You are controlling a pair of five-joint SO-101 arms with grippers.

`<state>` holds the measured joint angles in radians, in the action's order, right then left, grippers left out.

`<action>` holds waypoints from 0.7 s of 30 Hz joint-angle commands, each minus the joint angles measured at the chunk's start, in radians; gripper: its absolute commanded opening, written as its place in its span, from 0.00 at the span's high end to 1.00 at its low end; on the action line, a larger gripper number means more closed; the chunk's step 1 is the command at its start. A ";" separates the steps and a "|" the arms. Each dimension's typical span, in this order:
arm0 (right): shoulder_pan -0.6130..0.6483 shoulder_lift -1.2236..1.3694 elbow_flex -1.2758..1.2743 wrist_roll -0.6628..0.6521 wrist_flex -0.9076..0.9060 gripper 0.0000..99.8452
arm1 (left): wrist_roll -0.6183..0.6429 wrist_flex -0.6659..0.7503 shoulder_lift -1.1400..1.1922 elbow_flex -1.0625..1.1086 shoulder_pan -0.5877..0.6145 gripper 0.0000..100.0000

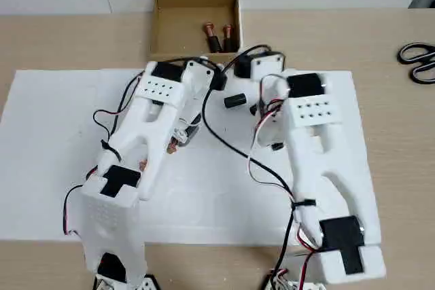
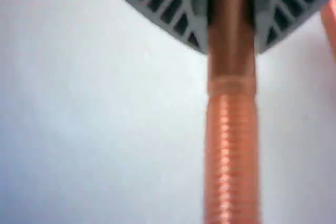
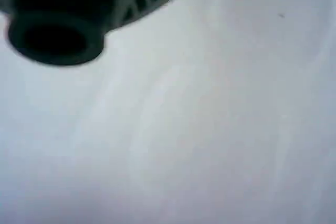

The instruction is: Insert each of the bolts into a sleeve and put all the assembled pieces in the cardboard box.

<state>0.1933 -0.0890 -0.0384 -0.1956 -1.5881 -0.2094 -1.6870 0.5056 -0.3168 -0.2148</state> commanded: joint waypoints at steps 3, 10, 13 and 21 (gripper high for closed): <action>-0.096 -0.196 0.147 -0.017 -0.067 1.00 | -0.150 -0.049 -0.015 -0.097 -0.005 1.00; -0.231 -0.429 0.152 -0.018 -0.073 1.00 | -0.454 -0.043 -0.008 -0.097 -0.009 1.00; -0.251 -0.501 0.149 -0.018 -0.074 1.00 | -0.649 -0.043 -0.008 -0.096 -0.011 1.00; -0.248 -0.595 0.063 -0.018 -0.074 1.00 | -1.045 0.015 0.034 -0.096 -0.012 1.00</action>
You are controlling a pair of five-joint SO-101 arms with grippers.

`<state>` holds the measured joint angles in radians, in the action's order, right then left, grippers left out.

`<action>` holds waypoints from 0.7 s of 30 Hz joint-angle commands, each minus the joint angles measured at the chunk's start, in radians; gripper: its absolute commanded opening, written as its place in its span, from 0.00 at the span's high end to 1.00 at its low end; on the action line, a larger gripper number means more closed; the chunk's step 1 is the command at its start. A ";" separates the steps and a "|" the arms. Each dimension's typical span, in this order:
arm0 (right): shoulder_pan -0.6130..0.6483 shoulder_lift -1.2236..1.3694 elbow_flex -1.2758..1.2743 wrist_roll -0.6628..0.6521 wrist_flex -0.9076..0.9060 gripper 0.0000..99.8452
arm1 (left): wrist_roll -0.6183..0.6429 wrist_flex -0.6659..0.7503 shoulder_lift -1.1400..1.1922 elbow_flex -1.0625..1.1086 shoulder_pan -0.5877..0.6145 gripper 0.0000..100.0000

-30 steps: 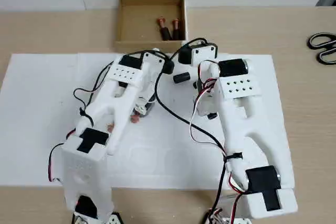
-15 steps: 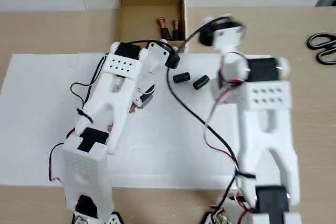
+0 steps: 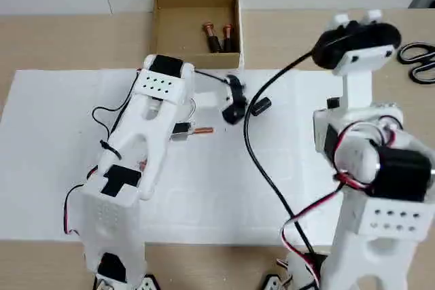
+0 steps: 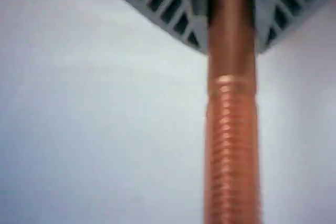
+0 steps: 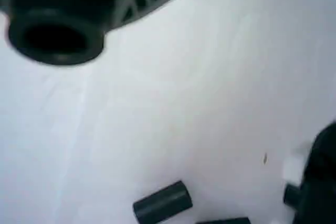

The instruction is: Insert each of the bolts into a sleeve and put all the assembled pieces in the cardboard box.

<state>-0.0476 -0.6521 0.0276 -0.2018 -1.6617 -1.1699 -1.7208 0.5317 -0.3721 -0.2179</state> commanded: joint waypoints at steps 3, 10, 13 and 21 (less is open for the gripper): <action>-0.005 -0.035 -0.006 -0.011 -0.001 1.00 | -0.086 0.130 0.061 -0.041 -0.009 1.00; -0.004 -0.033 -0.006 -0.008 -0.001 1.00 | -0.052 0.173 0.086 -0.093 -0.029 0.94; -0.004 -0.031 -0.006 -0.008 -0.001 1.00 | 0.006 0.173 0.086 -0.147 -0.023 0.85; -0.004 -0.035 -0.006 -0.009 -0.001 1.00 | 0.115 0.129 0.083 -0.203 -0.023 0.77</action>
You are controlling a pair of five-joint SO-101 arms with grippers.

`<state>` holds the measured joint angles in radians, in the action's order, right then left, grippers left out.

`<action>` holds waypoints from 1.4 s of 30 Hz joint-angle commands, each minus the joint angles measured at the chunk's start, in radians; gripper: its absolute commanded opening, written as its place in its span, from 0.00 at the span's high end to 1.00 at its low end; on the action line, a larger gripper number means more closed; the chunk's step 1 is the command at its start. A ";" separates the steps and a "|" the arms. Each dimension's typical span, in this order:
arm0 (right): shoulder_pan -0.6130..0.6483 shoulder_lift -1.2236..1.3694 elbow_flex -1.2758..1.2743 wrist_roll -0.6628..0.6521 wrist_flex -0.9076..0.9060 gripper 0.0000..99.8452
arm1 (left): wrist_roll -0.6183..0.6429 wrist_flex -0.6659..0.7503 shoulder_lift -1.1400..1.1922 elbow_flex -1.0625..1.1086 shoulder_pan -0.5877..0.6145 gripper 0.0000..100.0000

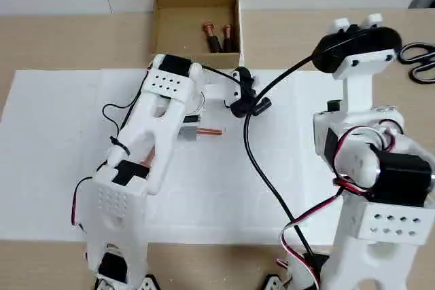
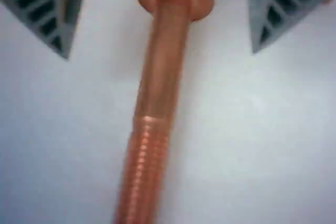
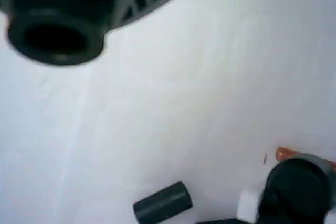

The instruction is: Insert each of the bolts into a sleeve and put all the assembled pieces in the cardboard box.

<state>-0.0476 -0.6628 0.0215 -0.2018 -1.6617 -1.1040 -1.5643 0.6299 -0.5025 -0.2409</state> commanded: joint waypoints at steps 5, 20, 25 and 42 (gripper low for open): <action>-0.002 -0.019 0.000 -0.011 -0.001 1.00 | 0.466 -0.112 -0.015 -0.315 0.006 0.77; -0.002 -0.027 0.002 -0.011 0.001 1.00 | 1.453 -0.190 -0.250 -0.553 0.052 0.77; -0.002 -0.027 0.002 -0.011 -0.001 1.00 | 1.516 -0.190 -0.488 -0.371 0.018 0.77; 0.053 -0.027 0.000 -0.005 -0.001 1.00 | 2.068 0.219 -0.709 0.568 -0.012 0.77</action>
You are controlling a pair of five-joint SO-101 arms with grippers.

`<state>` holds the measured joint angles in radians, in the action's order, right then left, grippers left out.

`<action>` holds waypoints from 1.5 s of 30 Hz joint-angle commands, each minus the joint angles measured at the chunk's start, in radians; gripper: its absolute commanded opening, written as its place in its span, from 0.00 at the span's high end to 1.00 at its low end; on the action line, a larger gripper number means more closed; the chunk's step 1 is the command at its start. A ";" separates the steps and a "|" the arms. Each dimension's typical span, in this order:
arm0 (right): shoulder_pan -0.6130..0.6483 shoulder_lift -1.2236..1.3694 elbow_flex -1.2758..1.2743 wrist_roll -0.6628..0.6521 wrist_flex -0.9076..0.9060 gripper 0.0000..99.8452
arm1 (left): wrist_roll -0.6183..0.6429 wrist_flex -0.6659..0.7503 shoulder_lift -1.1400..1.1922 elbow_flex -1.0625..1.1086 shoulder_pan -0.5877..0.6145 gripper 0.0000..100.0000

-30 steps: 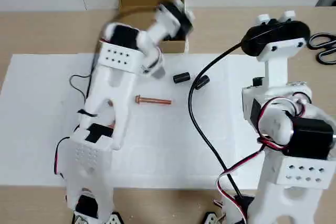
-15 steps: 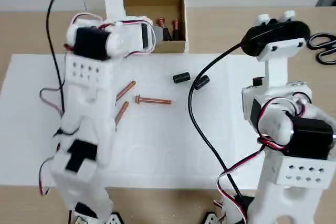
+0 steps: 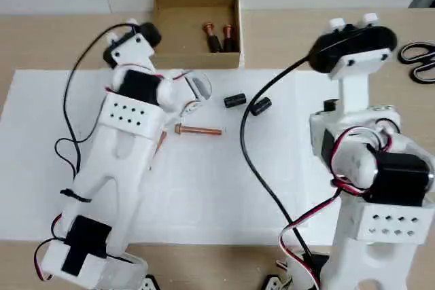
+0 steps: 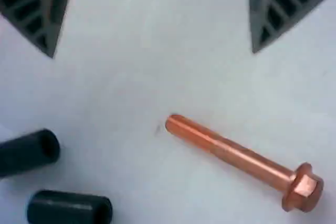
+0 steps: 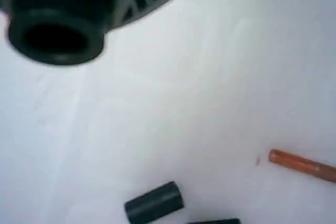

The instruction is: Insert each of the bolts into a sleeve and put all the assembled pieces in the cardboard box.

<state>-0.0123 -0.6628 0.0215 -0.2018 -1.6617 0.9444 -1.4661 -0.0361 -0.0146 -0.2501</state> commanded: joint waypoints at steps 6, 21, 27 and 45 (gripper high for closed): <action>0.022 -0.019 0.000 -0.003 -0.001 1.00 | 0.048 0.358 -0.043 0.302 -0.002 0.77; 0.033 -0.018 0.000 0.023 -0.001 1.00 | 0.255 0.654 -0.043 0.561 0.002 0.77; 0.033 -0.018 0.000 0.023 -0.001 1.00 | 0.255 0.775 -0.043 0.665 0.003 0.77; 0.033 -0.019 0.000 0.023 -0.001 1.00 | 0.253 0.657 0.175 0.478 0.034 0.92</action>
<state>0.0153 -0.6628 0.0215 -0.1849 -1.6617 1.1945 -0.7449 0.1005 0.5531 -0.2332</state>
